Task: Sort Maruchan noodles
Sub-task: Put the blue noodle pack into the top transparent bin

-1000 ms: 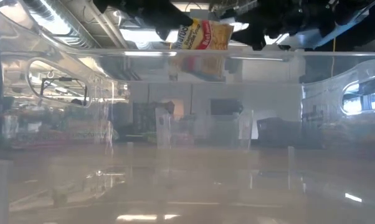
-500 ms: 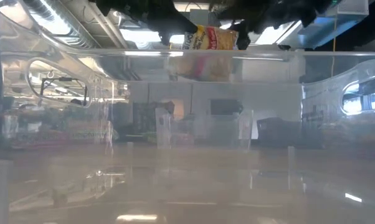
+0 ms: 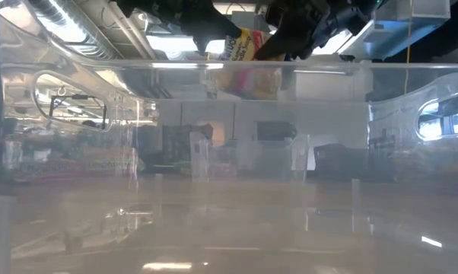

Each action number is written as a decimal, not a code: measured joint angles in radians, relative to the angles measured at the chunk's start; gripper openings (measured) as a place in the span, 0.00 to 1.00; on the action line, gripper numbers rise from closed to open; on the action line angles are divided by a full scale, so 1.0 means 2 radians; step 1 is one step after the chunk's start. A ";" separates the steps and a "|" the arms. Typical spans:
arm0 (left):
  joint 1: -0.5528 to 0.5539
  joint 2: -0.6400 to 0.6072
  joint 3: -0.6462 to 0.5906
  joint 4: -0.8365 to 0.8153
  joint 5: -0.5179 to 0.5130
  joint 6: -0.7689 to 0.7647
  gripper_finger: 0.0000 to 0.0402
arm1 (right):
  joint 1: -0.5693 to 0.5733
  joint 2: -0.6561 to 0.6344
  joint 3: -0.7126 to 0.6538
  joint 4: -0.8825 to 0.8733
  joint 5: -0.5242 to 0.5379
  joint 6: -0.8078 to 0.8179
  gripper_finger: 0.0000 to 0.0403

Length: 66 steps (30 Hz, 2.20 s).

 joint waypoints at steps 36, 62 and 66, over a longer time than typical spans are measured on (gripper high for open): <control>-0.034 0.053 -0.053 -0.206 0.020 -0.056 0.18 | -0.149 -0.048 -0.023 -0.131 0.221 -0.070 0.24; 0.039 0.121 -0.051 -0.109 -0.198 -0.117 0.18 | -0.103 0.000 -0.025 -0.194 0.157 -0.026 0.24; 0.055 0.121 -0.051 -0.088 -0.197 -0.115 0.18 | -0.103 0.000 -0.025 -0.196 0.152 -0.012 0.24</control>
